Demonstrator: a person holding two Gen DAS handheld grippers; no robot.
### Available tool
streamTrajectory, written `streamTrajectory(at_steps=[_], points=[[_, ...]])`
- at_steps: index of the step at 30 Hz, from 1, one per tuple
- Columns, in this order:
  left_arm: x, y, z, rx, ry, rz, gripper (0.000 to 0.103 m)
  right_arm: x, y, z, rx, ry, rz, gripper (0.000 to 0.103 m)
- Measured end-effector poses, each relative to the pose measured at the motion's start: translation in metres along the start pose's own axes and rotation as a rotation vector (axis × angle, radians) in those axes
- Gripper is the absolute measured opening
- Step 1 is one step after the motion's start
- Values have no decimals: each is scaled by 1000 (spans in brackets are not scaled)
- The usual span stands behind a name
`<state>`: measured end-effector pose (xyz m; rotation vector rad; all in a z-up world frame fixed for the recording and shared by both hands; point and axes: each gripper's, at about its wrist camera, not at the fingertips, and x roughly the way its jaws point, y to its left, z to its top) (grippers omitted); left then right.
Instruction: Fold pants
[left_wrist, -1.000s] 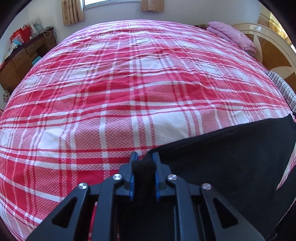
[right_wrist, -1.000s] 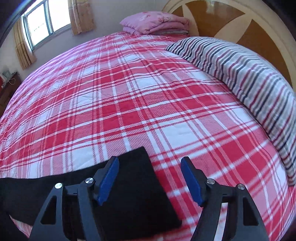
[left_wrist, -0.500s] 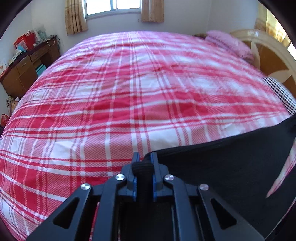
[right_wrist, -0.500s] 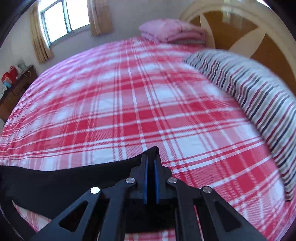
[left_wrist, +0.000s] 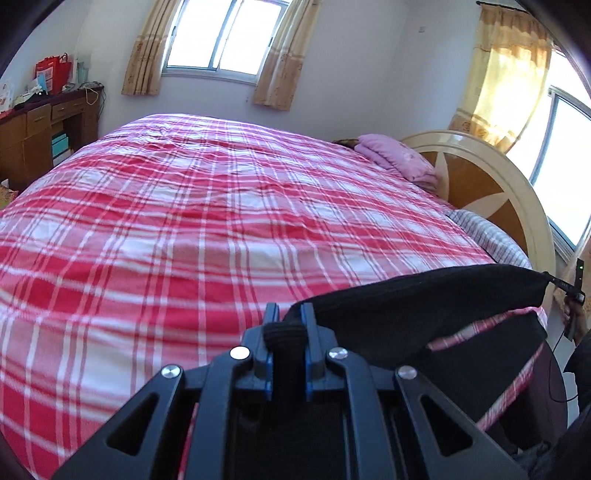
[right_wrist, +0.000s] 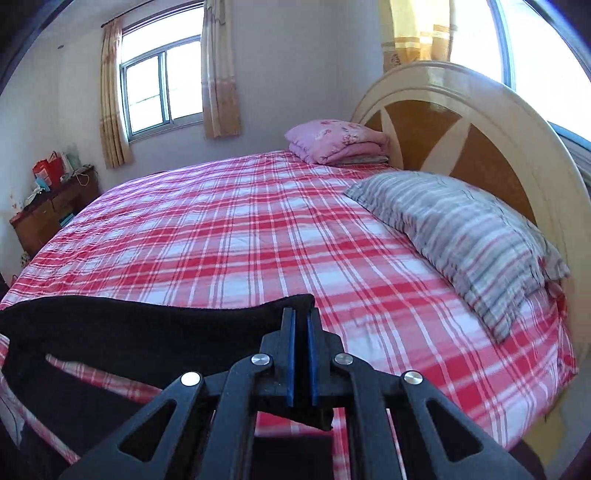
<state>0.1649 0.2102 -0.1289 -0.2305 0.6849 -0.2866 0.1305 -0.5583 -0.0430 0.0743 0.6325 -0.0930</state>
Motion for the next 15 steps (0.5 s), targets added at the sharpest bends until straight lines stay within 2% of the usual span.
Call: streamTrajectory(at_steps=[3, 6, 9, 15], points=[[-13, 1, -24, 6, -19, -21, 12, -10, -9, -33, 33, 11, 0, 5], [-15, 8, -42, -30, -5, -42, 12, -13, -18, -57, 66, 39, 1, 5], [-13, 10, -59, -41, 12, -37, 12, -15, -24, -75, 90, 58, 9, 5], [-10, 4, -80, 11, 42, 5, 12, -20, -30, -98, 91, 124, -2, 6]])
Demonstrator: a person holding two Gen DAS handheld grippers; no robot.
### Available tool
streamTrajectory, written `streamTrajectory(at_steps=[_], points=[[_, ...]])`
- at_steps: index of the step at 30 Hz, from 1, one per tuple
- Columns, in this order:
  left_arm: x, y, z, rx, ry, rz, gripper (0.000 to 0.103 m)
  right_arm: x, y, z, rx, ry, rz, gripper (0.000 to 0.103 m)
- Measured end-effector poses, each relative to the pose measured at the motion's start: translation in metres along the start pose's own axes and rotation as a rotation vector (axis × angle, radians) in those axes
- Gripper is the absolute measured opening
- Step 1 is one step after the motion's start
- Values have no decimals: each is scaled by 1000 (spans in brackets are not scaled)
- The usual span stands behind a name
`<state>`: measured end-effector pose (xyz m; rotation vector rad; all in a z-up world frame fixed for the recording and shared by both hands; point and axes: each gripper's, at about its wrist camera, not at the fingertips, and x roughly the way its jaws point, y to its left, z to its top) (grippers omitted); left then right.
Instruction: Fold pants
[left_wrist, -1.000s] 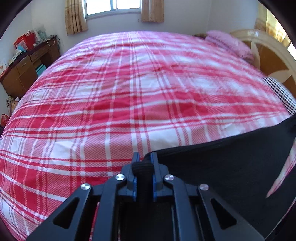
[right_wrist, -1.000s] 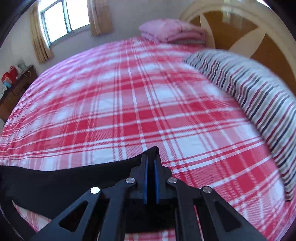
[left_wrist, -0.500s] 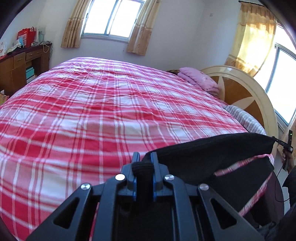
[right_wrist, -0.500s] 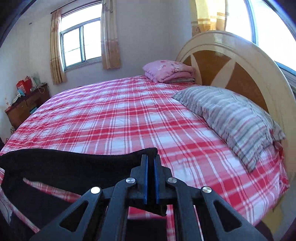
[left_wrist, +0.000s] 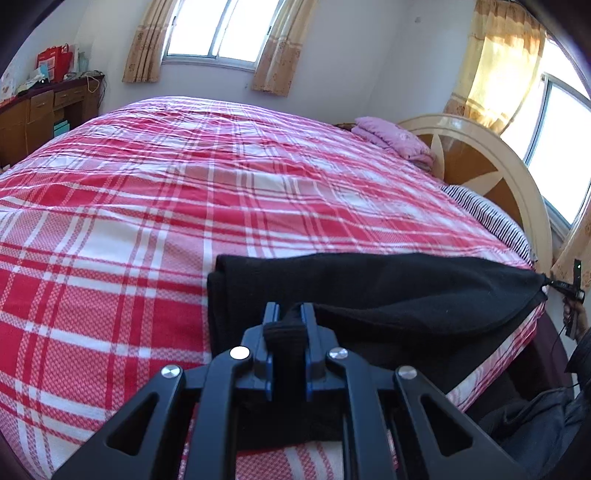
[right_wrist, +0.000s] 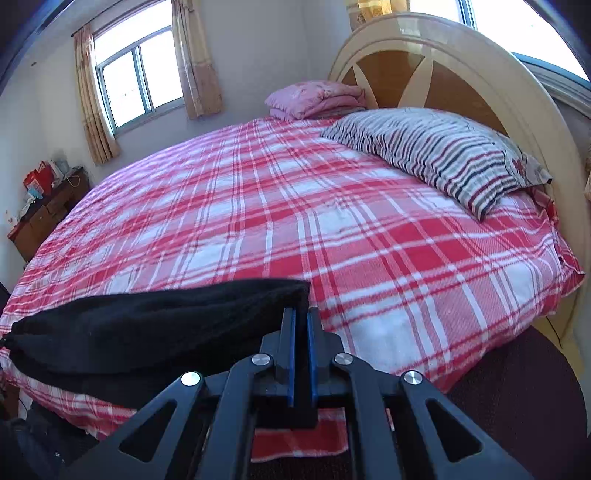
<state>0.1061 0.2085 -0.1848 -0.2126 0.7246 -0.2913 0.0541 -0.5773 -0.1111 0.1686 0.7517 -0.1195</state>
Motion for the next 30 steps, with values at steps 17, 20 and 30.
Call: streamTrajectory(at_steps=[17, 20, 30], points=[[-12, -13, -22, 136, -12, 129, 30, -64, 133, -17, -288, -85, -49, 68], [-10, -19, -24, 163, -9, 166, 30, -51, 212, -25, -430, -62, 80, 68], [-20, -41, -35, 362, -40, 239, 31, 12, 426, -116, -862, 95, 411, 60]])
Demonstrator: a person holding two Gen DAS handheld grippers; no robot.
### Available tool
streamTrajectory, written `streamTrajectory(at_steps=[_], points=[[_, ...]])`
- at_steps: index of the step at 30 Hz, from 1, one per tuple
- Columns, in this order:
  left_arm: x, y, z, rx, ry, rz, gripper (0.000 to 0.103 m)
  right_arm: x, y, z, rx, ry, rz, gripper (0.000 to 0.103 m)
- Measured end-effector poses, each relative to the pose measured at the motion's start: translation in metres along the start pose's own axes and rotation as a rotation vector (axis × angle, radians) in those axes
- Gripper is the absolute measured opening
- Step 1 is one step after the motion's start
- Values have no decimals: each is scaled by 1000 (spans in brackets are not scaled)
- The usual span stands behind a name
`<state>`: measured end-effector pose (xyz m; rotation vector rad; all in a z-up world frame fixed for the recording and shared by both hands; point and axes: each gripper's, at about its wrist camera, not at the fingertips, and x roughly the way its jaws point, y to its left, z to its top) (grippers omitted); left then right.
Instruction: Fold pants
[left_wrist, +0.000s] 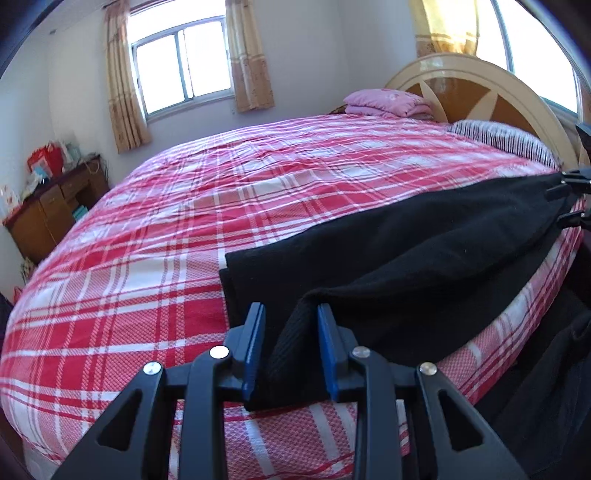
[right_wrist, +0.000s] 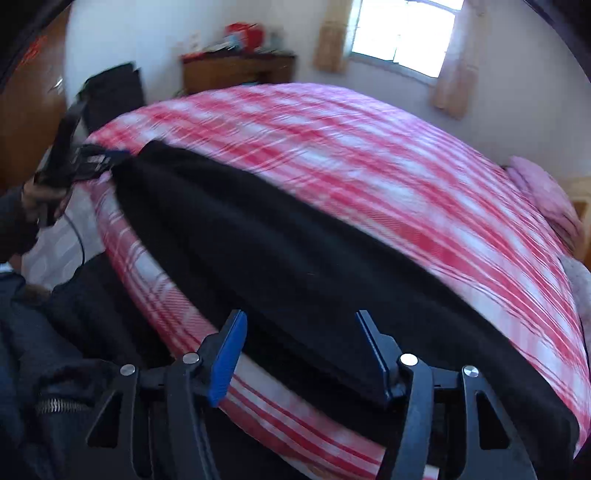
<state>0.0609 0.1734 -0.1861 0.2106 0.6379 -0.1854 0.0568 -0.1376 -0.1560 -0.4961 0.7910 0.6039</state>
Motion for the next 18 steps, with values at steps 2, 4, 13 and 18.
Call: streamTrajectory(at_steps=[2, 4, 13, 18], points=[[0, -2, 1, 21, -9, 12, 31, 19, 16, 3, -52, 23, -16, 53], [0, -2, 2, 26, -19, 16, 29, 27, 18, 4, -73, 33, -35, 47], [0, 9, 11, -58, -50, -25, 19, 23, 15, 7, -67, 48, -4, 3], [-15, 10, 14, -52, -88, -66, 14, -4, 10, 9, -31, 5, 11, 3]])
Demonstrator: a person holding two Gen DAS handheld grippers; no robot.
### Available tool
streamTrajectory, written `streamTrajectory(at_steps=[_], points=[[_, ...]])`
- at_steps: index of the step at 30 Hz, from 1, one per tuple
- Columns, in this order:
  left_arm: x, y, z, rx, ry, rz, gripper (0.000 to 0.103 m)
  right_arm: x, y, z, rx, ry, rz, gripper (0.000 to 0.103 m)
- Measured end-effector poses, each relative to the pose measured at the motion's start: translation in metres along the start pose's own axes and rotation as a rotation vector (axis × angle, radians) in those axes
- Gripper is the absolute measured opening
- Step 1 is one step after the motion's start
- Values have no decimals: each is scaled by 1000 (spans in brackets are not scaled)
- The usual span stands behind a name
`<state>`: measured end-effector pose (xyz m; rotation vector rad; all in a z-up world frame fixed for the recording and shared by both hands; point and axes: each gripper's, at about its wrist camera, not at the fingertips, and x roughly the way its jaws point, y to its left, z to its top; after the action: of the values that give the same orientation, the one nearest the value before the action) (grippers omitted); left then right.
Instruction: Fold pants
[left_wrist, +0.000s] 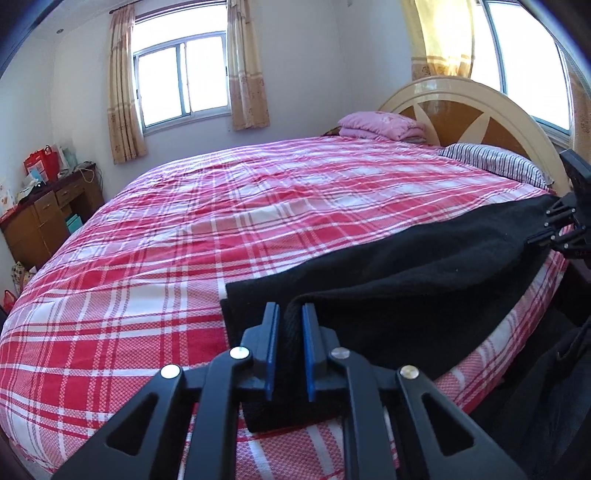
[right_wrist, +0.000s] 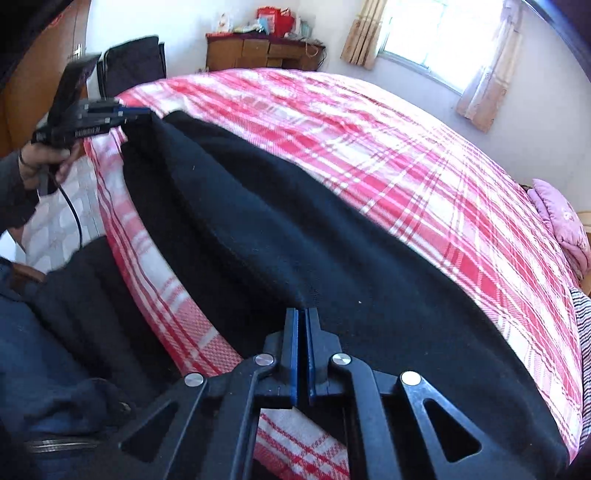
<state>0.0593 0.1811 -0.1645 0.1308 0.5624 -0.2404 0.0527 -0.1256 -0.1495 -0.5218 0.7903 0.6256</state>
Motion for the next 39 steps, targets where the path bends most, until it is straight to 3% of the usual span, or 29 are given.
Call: streamTrajectory(at_steps=[4, 12, 19, 23, 24, 25, 27, 34, 37, 39], points=[[-13, 9, -1, -33, -35, -50, 14, -7, 0, -1, 12, -5, 18, 3], [-5, 15, -24, -36, -6, -76, 14, 18, 17, -17, 14, 55, 73, 3], [2, 20, -36, -39, 17, -50, 14, 30, 19, -22, 32, 93, 99, 3], [-4, 12, -37, 44, 9, -23, 15, 24, 17, -20, 46, 73, 100, 3], [-5, 12, -37, 57, 11, -2, 24, 24, 15, -20, 45, 77, 94, 3], [-4, 13, -38, 61, 13, 22, 42, 28, 15, -21, 39, 96, 94, 3], [-4, 20, -42, 53, 20, 48, 58, 35, 17, -25, 18, 127, 100, 3], [-25, 31, -47, 83, 27, 38, 59, 21, 13, -20, 8, 97, 119, 4], [-23, 35, -54, 151, 83, 155, 60, 16, 17, -13, -9, 73, 146, 4], [-23, 45, -58, 117, 96, 184, 60, 16, 24, -4, -24, 52, 182, 4]])
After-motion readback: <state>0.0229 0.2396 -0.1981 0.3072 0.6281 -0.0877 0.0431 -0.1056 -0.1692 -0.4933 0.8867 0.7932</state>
